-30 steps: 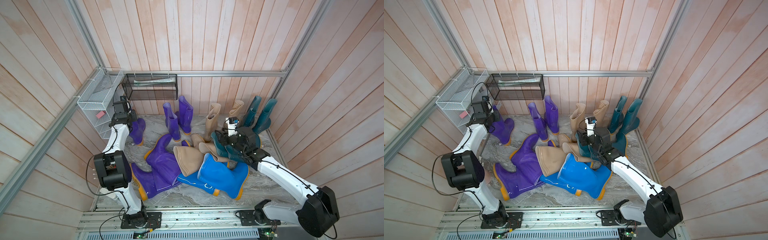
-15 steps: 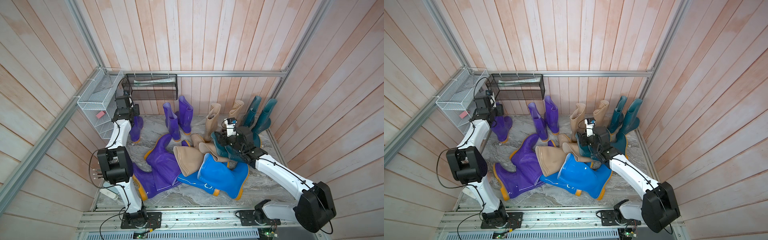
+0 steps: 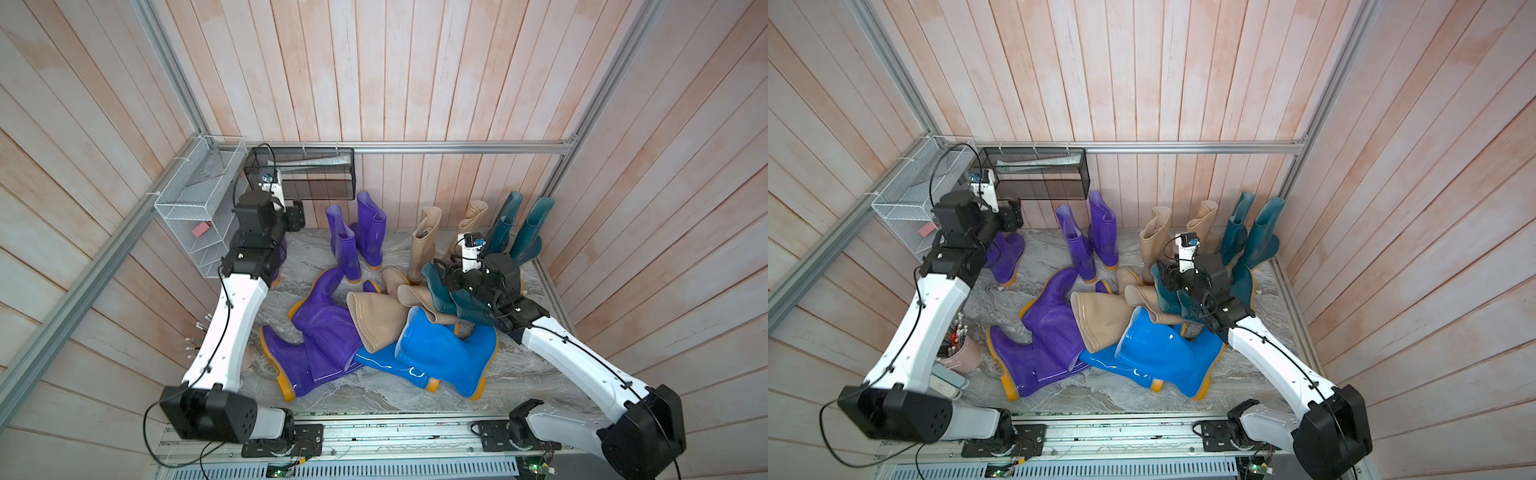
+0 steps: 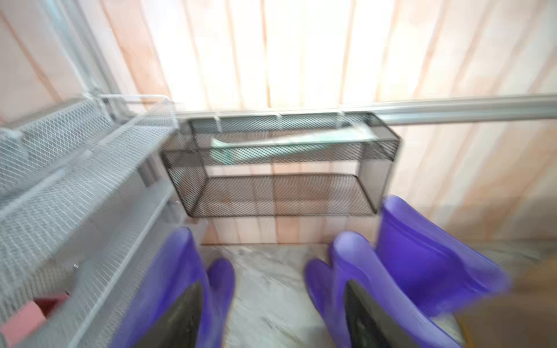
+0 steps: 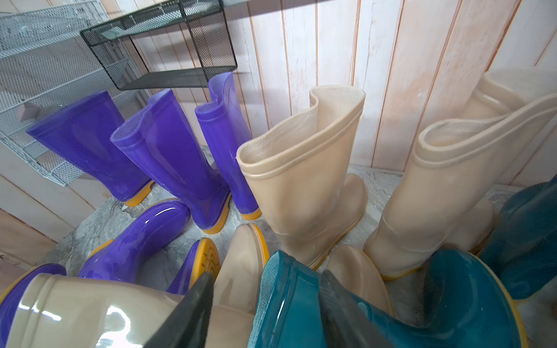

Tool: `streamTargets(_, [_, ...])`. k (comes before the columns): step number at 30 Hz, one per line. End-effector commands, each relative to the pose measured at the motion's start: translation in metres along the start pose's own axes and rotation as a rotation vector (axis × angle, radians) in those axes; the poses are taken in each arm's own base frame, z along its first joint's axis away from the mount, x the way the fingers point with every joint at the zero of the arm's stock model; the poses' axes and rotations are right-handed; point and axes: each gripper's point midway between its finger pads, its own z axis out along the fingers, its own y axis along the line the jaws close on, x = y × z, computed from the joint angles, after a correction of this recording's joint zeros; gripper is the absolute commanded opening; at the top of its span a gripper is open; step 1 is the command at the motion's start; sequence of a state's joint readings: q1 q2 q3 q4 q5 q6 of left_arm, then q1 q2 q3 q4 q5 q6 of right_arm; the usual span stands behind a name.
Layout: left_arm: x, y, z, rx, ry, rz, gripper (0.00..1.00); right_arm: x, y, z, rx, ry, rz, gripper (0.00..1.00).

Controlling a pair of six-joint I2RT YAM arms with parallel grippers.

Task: Match and arrange rain boots in pairs
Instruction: Move the rain boot to the corner of the board, then pick up the rain boot at the center of the board.

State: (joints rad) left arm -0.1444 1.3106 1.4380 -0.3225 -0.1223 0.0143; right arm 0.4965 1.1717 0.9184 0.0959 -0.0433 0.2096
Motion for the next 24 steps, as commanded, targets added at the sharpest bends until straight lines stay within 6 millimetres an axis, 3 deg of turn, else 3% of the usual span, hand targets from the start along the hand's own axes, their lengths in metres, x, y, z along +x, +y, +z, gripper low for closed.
streamTargets(1, [0.095,-0.026,-0.017,0.023,0.231,-0.098,0.74,-0.007,0.0,-0.01,0.001,-0.019,0.012,0.58])
streamTargets(7, [0.223,-0.068,-0.068,0.064,0.551,-0.168,0.68,-0.003,0.004,-0.016,-0.026,-0.027,0.034,0.58])
streamTargets(11, [0.281,-0.094,-0.1,0.07,0.699,-0.149,0.66,0.001,0.003,-0.016,-0.025,-0.028,0.041,0.58])
streamTargets(13, [0.302,-0.098,-0.114,0.063,0.742,-0.145,0.66,0.002,0.004,-0.015,-0.031,-0.024,0.046,0.58])
streamTargets(16, [0.325,-0.121,-0.133,0.157,0.798,-0.168,0.66,0.004,0.005,-0.015,-0.039,-0.025,0.052,0.58])
streamTargets(21, [0.345,-0.152,-0.152,0.244,0.853,-0.074,0.75,0.009,0.004,-0.011,-0.036,-0.011,0.048,0.6])
streamTargets(24, [0.35,-0.153,-0.153,0.214,0.857,-0.014,0.78,0.012,0.003,-0.01,-0.034,-0.003,0.048,0.61])
